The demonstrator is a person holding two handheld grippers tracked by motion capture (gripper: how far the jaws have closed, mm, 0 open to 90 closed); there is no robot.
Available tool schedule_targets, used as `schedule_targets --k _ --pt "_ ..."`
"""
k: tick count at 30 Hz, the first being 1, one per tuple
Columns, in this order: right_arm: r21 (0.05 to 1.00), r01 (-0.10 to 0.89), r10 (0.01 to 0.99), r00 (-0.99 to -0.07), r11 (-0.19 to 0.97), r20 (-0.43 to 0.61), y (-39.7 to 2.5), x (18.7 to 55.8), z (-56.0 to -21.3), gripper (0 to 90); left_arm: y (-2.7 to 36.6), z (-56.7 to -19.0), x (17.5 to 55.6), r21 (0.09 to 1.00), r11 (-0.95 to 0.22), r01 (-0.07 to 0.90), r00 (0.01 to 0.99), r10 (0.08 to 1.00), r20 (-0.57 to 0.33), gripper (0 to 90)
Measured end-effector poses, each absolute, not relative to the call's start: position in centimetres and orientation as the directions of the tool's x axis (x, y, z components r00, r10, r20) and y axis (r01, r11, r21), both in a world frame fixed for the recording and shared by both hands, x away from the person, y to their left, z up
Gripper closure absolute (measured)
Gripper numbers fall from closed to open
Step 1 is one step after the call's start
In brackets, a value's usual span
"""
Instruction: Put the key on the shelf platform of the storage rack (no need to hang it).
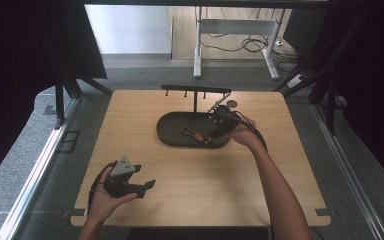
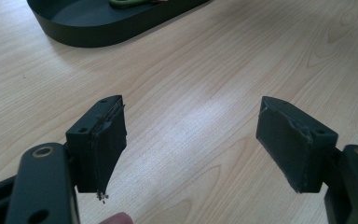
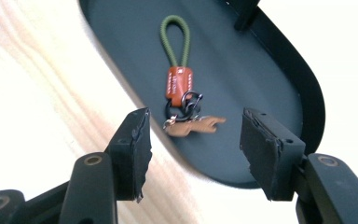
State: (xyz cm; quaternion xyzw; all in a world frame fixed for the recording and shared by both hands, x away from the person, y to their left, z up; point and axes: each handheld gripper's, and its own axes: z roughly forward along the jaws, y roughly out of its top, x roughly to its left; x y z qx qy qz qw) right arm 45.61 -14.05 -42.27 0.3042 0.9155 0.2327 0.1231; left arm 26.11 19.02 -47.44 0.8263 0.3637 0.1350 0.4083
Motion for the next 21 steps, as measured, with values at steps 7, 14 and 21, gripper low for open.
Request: schedule_targets --k 7,14,21 --pt "0.56 0.481 0.617 -0.784 0.674 -0.069 -16.5 43.1 -42.2 43.4 19.0 -47.5 26.2 0.771 -0.402 0.494 0.696 0.714 -0.073 24.5" --pt "0.59 0.482 0.625 -0.779 0.648 -0.05 -18.5 40.6 -42.7 43.7 18.9 -47.5 26.1 0.768 -0.409 0.493 0.699 0.711 -0.07 24.6" --pt "0.637 0.473 0.637 -0.77 0.609 -0.037 -20.1 37.8 -43.7 44.1 18.7 -47.5 26.0 0.768 -0.409 0.492 0.699 0.712 -0.069 24.6"
